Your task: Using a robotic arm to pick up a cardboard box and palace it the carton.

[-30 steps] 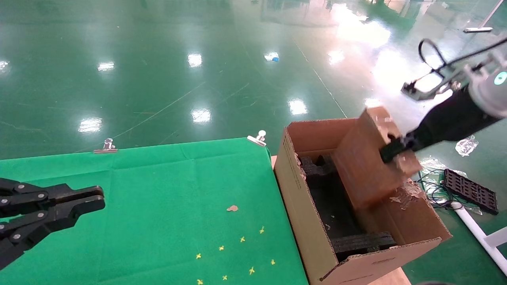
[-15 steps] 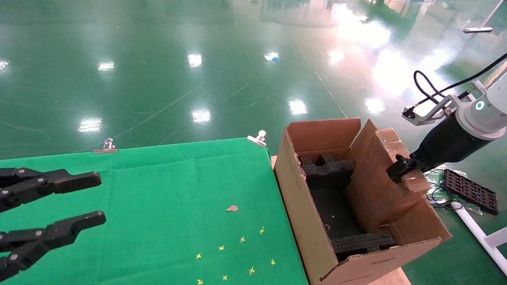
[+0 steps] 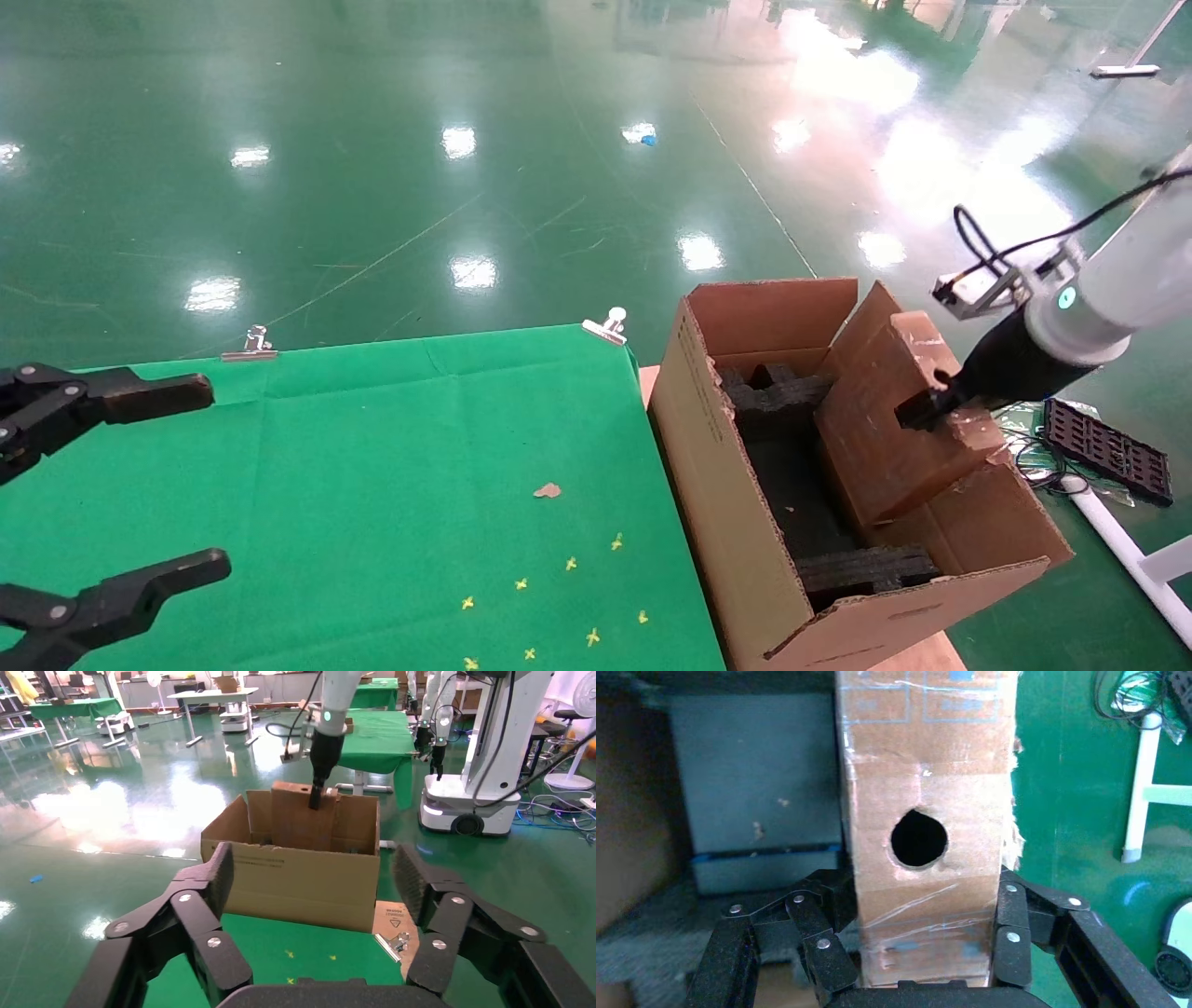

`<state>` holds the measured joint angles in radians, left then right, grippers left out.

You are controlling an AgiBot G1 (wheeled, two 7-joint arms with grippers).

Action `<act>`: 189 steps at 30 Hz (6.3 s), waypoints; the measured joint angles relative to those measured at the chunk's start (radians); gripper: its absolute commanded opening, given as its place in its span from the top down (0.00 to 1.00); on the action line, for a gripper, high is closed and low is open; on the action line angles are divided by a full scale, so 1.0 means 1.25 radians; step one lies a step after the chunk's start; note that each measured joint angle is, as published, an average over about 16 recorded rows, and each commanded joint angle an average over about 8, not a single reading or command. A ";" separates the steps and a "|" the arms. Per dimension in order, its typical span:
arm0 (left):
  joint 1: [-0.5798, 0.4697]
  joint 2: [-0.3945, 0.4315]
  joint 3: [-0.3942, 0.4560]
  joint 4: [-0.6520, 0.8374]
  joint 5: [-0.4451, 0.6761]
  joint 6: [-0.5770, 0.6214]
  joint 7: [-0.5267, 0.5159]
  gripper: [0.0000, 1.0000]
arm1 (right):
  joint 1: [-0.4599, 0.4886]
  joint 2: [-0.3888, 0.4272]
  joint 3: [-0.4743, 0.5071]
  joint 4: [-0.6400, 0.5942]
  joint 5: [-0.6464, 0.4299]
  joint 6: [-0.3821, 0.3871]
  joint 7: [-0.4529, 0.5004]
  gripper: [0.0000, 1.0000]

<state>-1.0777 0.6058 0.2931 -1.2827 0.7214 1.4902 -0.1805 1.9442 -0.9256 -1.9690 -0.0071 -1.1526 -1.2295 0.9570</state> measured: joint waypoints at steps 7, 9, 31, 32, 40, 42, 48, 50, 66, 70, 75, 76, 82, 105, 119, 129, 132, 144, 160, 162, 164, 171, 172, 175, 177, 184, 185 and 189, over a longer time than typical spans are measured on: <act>0.000 0.000 0.000 0.000 0.000 0.000 0.000 0.00 | -0.081 -0.007 0.015 0.006 0.021 0.086 0.013 1.00; 0.000 0.000 0.000 0.000 0.000 0.000 0.000 0.00 | -0.102 -0.011 0.019 0.008 0.028 0.107 0.015 1.00; 0.000 -0.001 0.001 0.000 -0.001 -0.001 0.001 0.00 | -0.182 -0.040 0.040 0.018 0.058 0.131 0.015 0.00; 0.000 -0.001 0.001 0.000 -0.001 -0.001 0.001 0.00 | -0.179 -0.040 0.039 0.017 0.057 0.124 0.016 0.00; 0.000 -0.001 0.002 0.000 -0.001 -0.001 0.001 0.00 | -0.153 -0.045 0.028 0.010 0.040 0.077 0.024 0.00; 0.000 -0.001 0.002 0.000 -0.001 -0.001 0.001 0.00 | -0.147 -0.047 0.025 0.008 0.037 0.068 0.026 0.00; 0.000 -0.001 0.002 0.000 -0.002 -0.001 0.001 0.00 | -0.127 -0.050 0.019 0.005 0.028 0.045 0.030 0.00; -0.001 -0.001 0.002 0.000 -0.002 -0.001 0.001 0.00 | -0.121 -0.051 0.017 0.004 0.025 0.039 0.031 0.00; -0.001 -0.001 0.003 0.000 -0.002 -0.001 0.001 0.00 | -0.068 -0.053 0.004 0.000 0.007 0.023 0.024 0.00; -0.001 -0.001 0.003 0.000 -0.002 -0.001 0.002 0.00 | -0.043 -0.051 0.004 0.001 0.007 0.022 0.014 0.00; -0.001 -0.001 0.003 0.000 -0.002 -0.001 0.002 0.00 | -0.009 -0.046 0.007 0.007 0.011 0.010 -0.006 0.00; -0.001 -0.001 0.003 0.000 -0.002 -0.001 0.002 0.00 | -0.005 -0.044 0.008 0.009 0.013 0.007 -0.011 0.00; -0.001 -0.002 0.004 0.000 -0.003 -0.002 0.002 0.00 | -0.002 -0.038 0.017 0.020 0.027 0.004 -0.039 0.00; -0.001 -0.002 0.005 0.000 -0.003 -0.002 0.002 0.00 | -0.133 -0.024 0.072 0.053 0.104 0.147 -0.209 0.00; -0.001 -0.002 0.005 0.000 -0.004 -0.002 0.003 0.00 | -0.003 0.057 0.147 0.114 0.193 -0.002 -0.389 0.00; -0.001 -0.002 0.005 0.001 -0.004 -0.002 0.003 0.00 | -0.051 0.090 0.268 0.205 0.224 -0.039 -0.439 0.00; -0.001 -0.002 0.006 0.001 -0.004 -0.002 0.003 0.00 | -0.084 0.098 0.324 0.248 0.230 -0.048 -0.448 0.00; -0.001 -0.002 0.006 0.001 -0.004 -0.002 0.003 0.00 | -0.230 0.135 0.568 0.434 0.256 -0.087 -0.488 0.00; -0.002 -0.003 0.007 0.001 -0.004 -0.003 0.004 0.00 | -0.424 0.184 0.896 0.685 0.290 -0.140 -0.541 0.00; -0.002 -0.003 0.007 0.001 -0.005 -0.003 0.004 0.00 | -0.449 0.190 0.937 0.716 0.294 -0.146 -0.548 0.00; -0.002 -0.003 0.007 0.001 -0.005 -0.003 0.004 0.00 | -0.473 0.196 0.977 0.747 0.298 -0.153 -0.555 0.00; -0.002 -0.003 0.007 0.001 -0.005 -0.003 0.004 0.00 | -0.557 0.217 1.118 0.854 0.313 -0.175 -0.577 0.00; -0.002 -0.003 0.007 0.001 -0.005 -0.003 0.004 0.00 | -0.569 0.220 1.138 0.870 0.315 -0.179 -0.581 0.00; -0.002 -0.003 0.007 0.001 -0.005 -0.003 0.004 0.00 | -0.604 0.229 1.197 0.915 0.321 -0.188 -0.590 0.00; -0.002 -0.003 0.007 0.001 -0.005 -0.003 0.004 0.00 | -0.625 0.234 1.232 0.942 0.325 -0.194 -0.596 0.00; -0.002 -0.003 0.008 0.001 -0.005 -0.003 0.004 0.00 | -0.687 0.249 1.338 1.022 0.337 -0.211 -0.612 0.00; -0.002 -0.003 0.008 0.001 -0.005 -0.003 0.004 0.00 | -0.693 0.251 1.347 1.029 0.338 -0.213 -0.614 0.00; -0.002 -0.003 0.008 0.001 -0.005 -0.003 0.004 0.00 | -0.708 0.255 1.373 1.048 0.341 -0.217 -0.618 0.00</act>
<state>-1.0798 0.6020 0.3027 -1.2812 0.7148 1.4861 -0.1752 1.0592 -0.6075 -0.2526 1.3035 -0.7259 -1.5007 0.1848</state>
